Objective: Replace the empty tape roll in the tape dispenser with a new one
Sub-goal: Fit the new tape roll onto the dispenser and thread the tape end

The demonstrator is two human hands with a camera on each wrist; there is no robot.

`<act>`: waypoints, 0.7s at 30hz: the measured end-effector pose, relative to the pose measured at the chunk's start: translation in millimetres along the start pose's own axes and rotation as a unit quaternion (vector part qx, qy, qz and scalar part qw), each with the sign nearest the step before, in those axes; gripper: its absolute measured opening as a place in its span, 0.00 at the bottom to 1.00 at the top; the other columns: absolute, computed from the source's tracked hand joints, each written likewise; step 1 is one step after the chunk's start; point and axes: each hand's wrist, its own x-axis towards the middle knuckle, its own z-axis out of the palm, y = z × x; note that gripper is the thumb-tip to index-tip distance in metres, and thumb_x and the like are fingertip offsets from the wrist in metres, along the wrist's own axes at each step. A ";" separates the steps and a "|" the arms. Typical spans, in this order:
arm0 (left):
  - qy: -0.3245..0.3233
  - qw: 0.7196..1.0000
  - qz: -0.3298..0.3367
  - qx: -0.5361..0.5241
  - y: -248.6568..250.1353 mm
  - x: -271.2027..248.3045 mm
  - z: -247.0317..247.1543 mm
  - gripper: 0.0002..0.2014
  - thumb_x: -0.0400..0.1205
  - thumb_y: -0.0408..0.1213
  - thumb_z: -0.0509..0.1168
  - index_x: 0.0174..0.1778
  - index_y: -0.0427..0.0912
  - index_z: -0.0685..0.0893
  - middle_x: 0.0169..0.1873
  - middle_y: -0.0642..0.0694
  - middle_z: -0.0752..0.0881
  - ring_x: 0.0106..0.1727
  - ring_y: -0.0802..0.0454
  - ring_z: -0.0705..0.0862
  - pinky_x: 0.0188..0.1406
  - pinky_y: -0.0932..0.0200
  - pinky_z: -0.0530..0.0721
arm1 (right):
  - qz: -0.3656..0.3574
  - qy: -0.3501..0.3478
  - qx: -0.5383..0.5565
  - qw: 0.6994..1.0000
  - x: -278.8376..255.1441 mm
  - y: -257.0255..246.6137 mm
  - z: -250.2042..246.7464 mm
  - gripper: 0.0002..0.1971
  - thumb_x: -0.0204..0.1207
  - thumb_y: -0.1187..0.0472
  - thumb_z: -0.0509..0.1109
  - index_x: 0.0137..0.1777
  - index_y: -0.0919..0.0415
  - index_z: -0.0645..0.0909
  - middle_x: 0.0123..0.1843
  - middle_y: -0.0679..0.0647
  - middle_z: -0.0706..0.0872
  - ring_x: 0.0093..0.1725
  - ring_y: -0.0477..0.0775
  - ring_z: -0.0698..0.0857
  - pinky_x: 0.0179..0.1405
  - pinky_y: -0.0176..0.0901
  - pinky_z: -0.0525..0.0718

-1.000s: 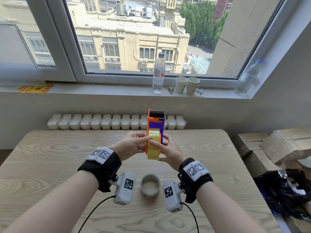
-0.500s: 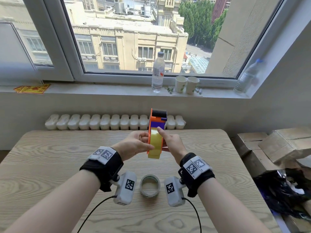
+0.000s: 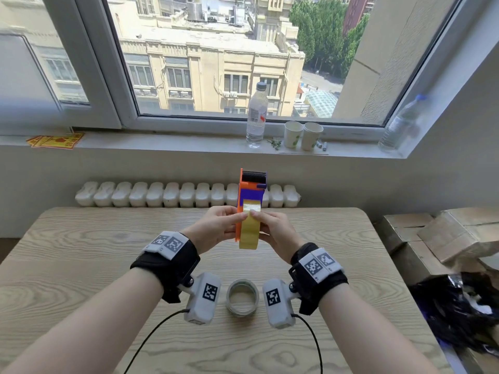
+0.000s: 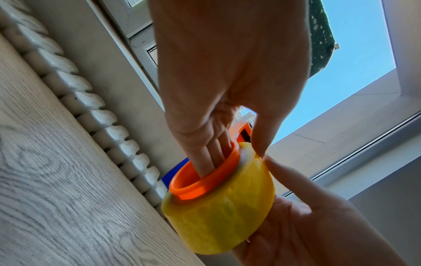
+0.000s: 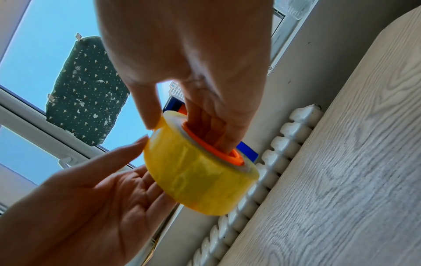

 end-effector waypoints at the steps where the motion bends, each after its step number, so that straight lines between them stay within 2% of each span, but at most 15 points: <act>1: -0.004 1.000 0.001 0.003 1.2 -0.9 0.0 0.16 0.82 0.33 0.64 0.63 0.28 0.77 0.53 0.35 0.87 0.48 0.47 0.89 0.44 0.62 0.89 | 0.004 0.001 0.005 1.000 -0.3 -0.6 0.0 0.18 0.80 0.56 0.64 0.63 0.69 0.81 0.61 0.66 0.87 0.58 0.60 0.87 0.57 0.49 0.85; 5: -0.018 0.999 0.005 0.037 3.6 -3.5 0.8 0.15 0.80 0.27 0.64 0.63 0.28 0.77 0.50 0.38 0.88 0.46 0.50 0.89 0.41 0.63 0.88 | 0.011 0.017 0.015 1.000 -0.4 -2.8 0.7 0.19 0.81 0.54 0.63 0.62 0.69 0.81 0.60 0.66 0.87 0.52 0.57 0.88 0.48 0.45 0.87; 9: -0.004 0.999 0.005 0.045 2.5 -4.1 1.7 0.17 0.79 0.26 0.66 0.64 0.30 0.77 0.50 0.38 0.88 0.49 0.48 0.89 0.41 0.63 0.87 | 0.010 0.004 0.013 1.000 -0.8 -1.7 -0.3 0.19 0.82 0.56 0.63 0.65 0.71 0.79 0.63 0.68 0.86 0.57 0.60 0.87 0.55 0.49 0.87; 13: 0.005 0.998 0.006 0.055 1.4 -4.0 4.8 0.18 0.79 0.33 0.68 0.63 0.30 0.78 0.50 0.39 0.88 0.50 0.47 0.89 0.47 0.59 0.88 | 0.011 -0.014 0.014 1.000 -3.2 -2.1 -2.4 0.20 0.82 0.56 0.62 0.64 0.71 0.80 0.62 0.68 0.86 0.56 0.59 0.88 0.55 0.49 0.87; 21: -0.023 0.999 0.008 0.048 -0.3 -6.5 2.5 0.12 0.78 0.26 0.67 0.58 0.33 0.78 0.46 0.41 0.89 0.43 0.53 0.90 0.40 0.65 0.86 | 0.007 0.006 0.020 1.000 -2.7 0.1 -3.6 0.18 0.80 0.56 0.64 0.62 0.69 0.81 0.61 0.67 0.87 0.57 0.60 0.87 0.59 0.53 0.86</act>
